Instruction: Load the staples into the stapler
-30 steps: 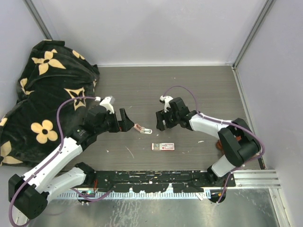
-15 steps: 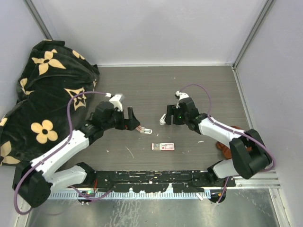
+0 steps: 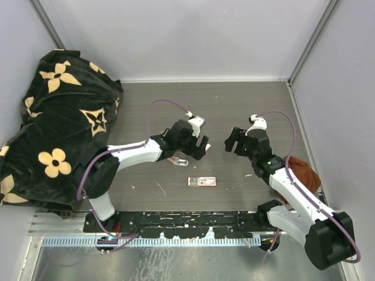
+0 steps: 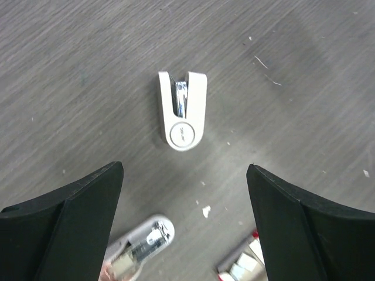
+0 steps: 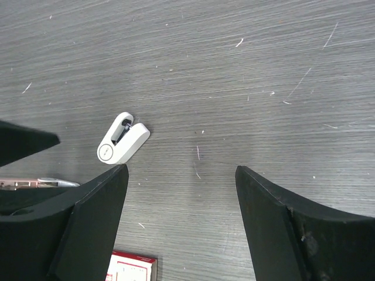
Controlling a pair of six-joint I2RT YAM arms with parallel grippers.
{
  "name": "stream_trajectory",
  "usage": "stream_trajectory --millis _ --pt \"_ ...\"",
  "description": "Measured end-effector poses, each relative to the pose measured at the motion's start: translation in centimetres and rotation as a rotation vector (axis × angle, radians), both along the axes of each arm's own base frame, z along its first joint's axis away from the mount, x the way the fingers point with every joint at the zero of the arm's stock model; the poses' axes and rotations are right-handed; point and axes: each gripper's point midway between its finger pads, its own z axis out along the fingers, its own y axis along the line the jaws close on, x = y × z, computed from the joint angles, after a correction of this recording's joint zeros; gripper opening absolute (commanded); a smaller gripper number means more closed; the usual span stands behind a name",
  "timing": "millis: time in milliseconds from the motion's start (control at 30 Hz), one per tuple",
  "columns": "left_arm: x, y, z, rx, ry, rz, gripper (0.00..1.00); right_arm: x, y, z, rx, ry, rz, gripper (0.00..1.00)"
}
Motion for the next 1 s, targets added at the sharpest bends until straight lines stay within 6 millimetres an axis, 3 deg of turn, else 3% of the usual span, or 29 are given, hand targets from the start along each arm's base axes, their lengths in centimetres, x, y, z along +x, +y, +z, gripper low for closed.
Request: stream_trajectory --millis 100,367,567,800,1000 --pt "1.3 -1.0 -1.8 0.035 -0.014 -0.025 0.86 -0.5 -0.4 0.0 -0.004 -0.006 -0.01 0.8" --pt "3.6 -3.0 -4.6 0.099 -0.047 -0.075 0.64 -1.3 -0.9 -1.4 -0.017 0.026 -0.021 0.8" --pt "3.5 -3.3 -6.1 0.152 -0.064 -0.099 0.44 -1.4 -1.2 -1.0 -0.011 0.01 -0.038 0.8" --pt "3.0 -3.8 -6.6 0.191 -0.096 -0.113 0.08 -1.5 -1.4 -0.9 -0.008 0.007 -0.05 0.8" --pt "1.3 -2.3 -5.4 0.182 -0.074 -0.113 0.0 -2.3 -1.1 0.5 0.026 -0.024 -0.019 0.81"
